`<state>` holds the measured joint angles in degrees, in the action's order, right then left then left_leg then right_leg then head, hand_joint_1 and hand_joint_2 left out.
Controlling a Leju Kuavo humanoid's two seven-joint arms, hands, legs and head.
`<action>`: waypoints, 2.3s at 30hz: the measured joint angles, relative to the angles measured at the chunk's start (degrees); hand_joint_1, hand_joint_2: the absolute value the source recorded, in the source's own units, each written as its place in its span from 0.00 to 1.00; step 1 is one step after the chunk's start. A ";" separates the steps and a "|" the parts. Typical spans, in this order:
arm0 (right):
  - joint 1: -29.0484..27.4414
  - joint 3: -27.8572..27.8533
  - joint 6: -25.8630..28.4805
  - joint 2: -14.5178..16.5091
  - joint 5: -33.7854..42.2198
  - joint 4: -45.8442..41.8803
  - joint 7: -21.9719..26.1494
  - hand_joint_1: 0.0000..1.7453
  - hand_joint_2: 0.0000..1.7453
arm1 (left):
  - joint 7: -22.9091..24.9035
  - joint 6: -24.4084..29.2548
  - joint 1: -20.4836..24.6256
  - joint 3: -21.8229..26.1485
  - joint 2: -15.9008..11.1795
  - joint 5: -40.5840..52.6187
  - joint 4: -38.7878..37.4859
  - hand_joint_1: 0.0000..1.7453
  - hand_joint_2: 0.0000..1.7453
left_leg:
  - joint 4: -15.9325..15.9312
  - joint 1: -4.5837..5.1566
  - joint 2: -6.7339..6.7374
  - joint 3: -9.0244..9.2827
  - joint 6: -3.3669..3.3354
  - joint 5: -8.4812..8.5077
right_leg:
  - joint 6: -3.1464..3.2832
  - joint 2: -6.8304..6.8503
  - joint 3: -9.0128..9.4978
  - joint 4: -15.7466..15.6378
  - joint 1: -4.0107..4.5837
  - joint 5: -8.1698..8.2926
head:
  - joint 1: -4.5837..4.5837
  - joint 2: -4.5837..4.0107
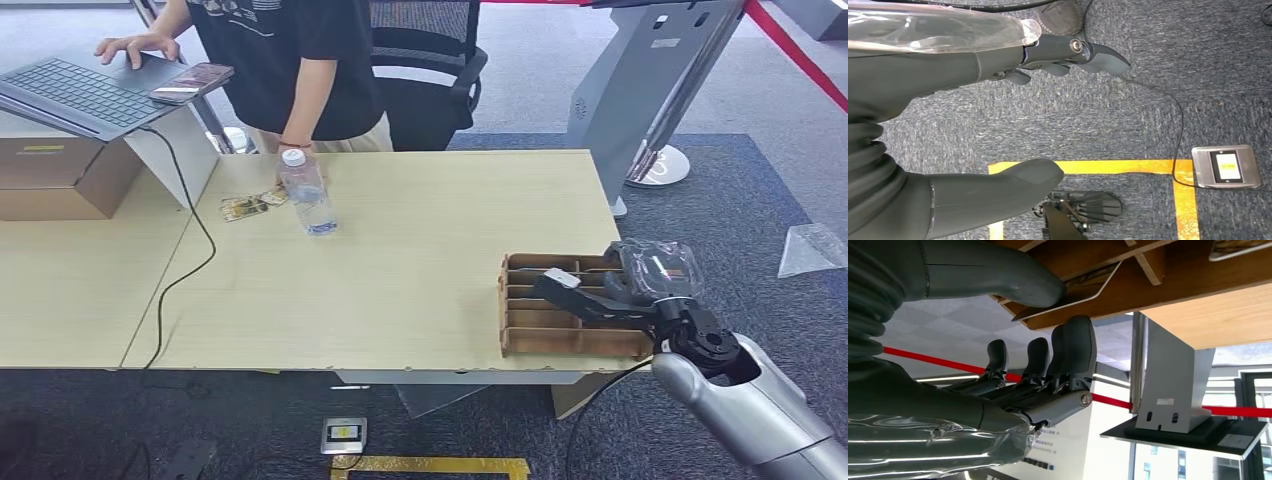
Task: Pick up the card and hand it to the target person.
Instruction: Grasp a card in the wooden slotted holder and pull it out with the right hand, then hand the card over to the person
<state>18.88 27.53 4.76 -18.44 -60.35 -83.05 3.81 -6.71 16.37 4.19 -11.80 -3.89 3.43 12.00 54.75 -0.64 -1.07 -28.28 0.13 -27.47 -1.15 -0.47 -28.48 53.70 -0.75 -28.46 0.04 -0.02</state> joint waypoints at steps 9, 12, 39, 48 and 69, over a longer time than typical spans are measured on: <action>0.68 1.23 0.15 0.42 -0.09 1.91 0.45 0.94 1.00 | 0.00 0.06 0.01 0.00 0.00 -0.01 0.00 0.00 1.00 | 0.00 0.00 0.00 0.01 0.00 0.00 | 0.00 0.00 0.00 0.00 0.00 0.00 | 0.00 0.00; 1.11 1.48 0.24 0.43 -0.09 2.38 0.51 0.94 1.00 | 0.00 0.07 0.00 0.00 0.00 -0.01 0.00 0.00 1.00 | 0.00 0.00 0.00 0.02 0.00 0.00 | 0.00 -0.01 0.01 0.00 0.00 0.00 | 0.00 0.00; 12.31 3.15 -17.53 -5.40 8.76 -2.58 3.27 0.94 1.00 | -1.04 -0.13 -0.08 0.00 -0.17 -0.19 -0.02 0.00 1.00 | 0.08 0.07 0.06 0.01 -0.13 0.09 | -0.16 -0.07 0.00 0.00 -0.02 0.16 | -0.01 0.00; 22.54 5.66 -21.80 -11.05 17.45 -7.07 2.48 0.89 1.00 | -1.30 -0.13 -0.12 -0.02 -0.18 -0.37 -0.04 0.00 1.00 | 0.10 0.18 0.05 -0.02 -0.20 0.14 | -0.21 -0.06 -0.03 0.00 -0.04 0.19 | -0.01 0.00; 30.83 12.17 -9.02 -11.22 17.68 -3.13 4.00 1.00 1.00 | -0.91 -0.10 0.68 -1.13 -0.26 0.20 -0.04 0.00 1.00 | 0.07 0.18 0.00 -0.13 -0.22 0.15 | -0.21 0.02 -0.02 0.01 -0.03 0.20 | -0.02 0.00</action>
<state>49.71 39.70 -4.26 -29.66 -42.67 -86.18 7.81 -7.62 16.27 4.87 -12.93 -4.15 3.63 11.96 54.82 -0.46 -1.07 -28.40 -0.09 -27.32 -1.36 -0.45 -28.50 53.71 -0.78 -28.26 0.03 -0.02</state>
